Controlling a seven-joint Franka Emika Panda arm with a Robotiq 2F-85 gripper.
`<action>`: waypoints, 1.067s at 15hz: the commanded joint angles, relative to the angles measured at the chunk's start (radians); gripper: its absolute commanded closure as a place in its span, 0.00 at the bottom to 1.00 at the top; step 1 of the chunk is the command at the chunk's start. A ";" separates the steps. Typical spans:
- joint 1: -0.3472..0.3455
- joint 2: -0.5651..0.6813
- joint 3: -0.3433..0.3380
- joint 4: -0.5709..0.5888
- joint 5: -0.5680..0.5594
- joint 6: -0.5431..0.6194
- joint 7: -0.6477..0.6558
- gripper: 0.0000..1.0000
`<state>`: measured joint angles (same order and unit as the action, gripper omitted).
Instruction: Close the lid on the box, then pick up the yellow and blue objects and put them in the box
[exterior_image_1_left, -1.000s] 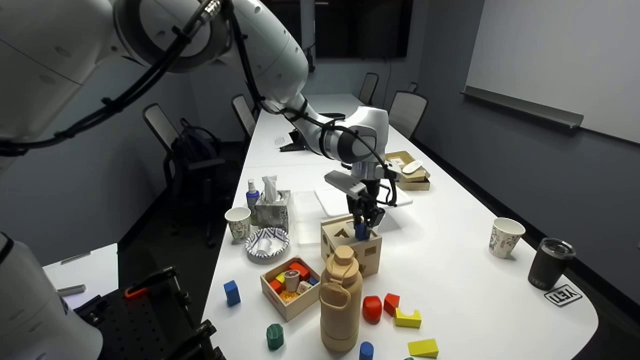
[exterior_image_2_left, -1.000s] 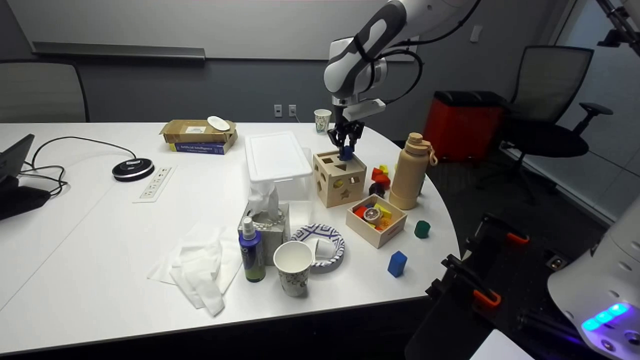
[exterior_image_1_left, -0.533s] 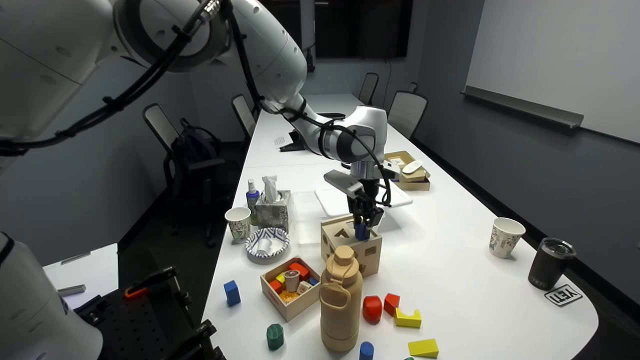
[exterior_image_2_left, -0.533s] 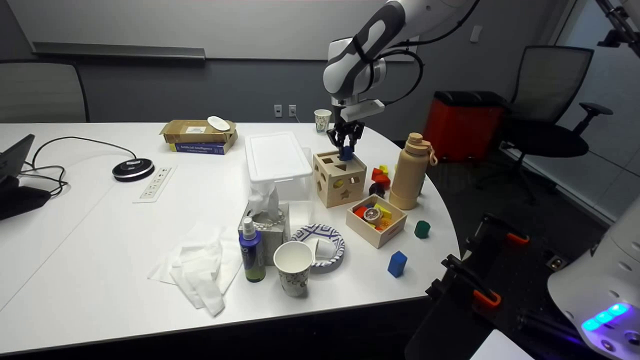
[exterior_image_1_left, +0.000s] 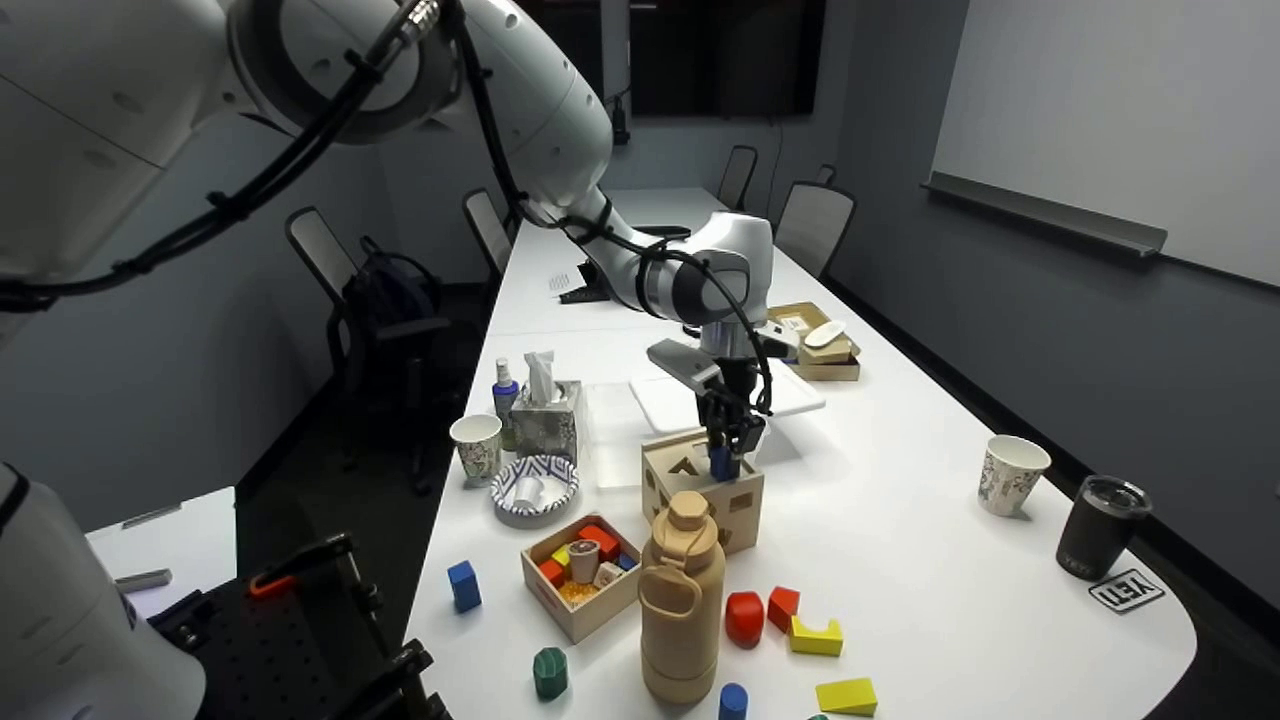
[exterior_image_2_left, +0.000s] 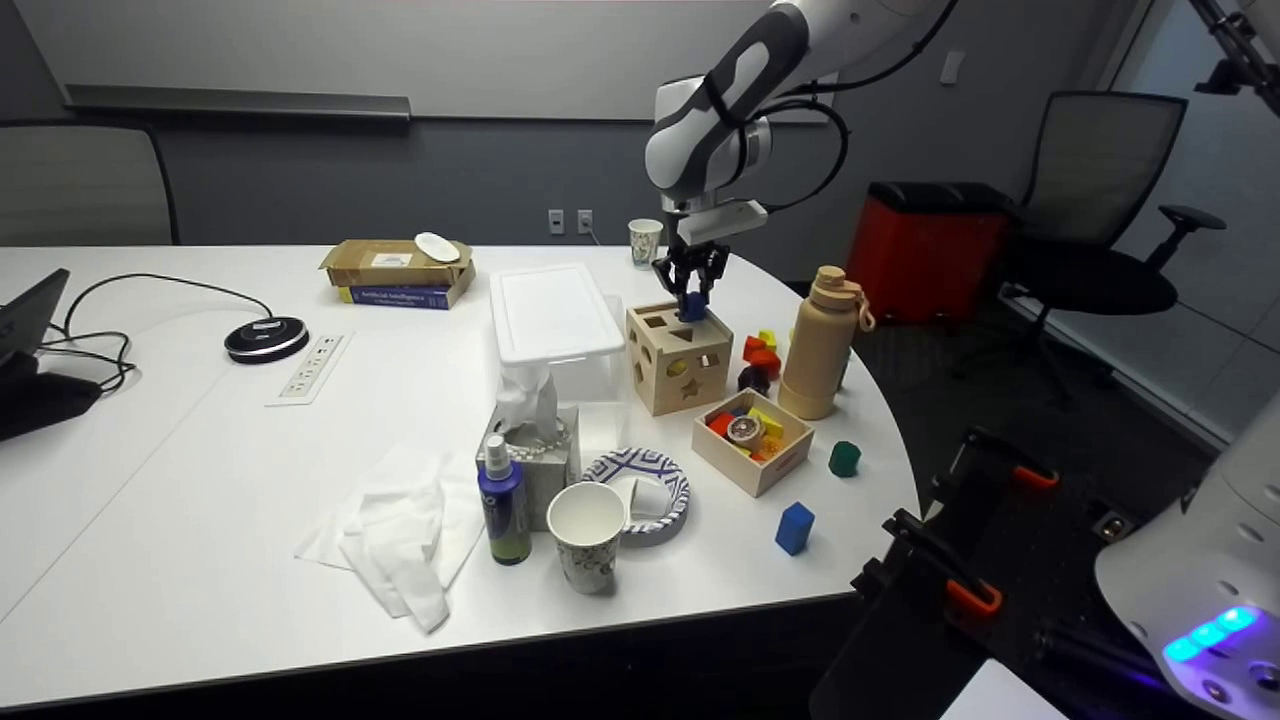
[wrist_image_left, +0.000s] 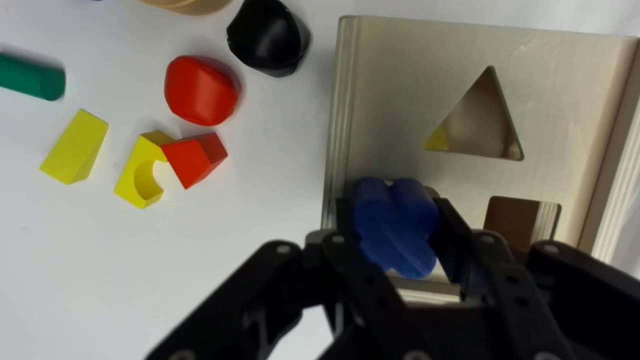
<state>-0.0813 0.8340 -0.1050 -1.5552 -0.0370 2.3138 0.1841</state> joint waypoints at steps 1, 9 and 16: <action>0.015 0.069 -0.013 0.035 0.009 0.006 0.030 0.83; 0.007 0.121 -0.011 0.135 0.015 -0.081 0.035 0.83; 0.013 0.161 -0.012 0.213 0.010 -0.136 0.061 0.83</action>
<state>-0.0809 0.9063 -0.1052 -1.4090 -0.0370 2.1650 0.2119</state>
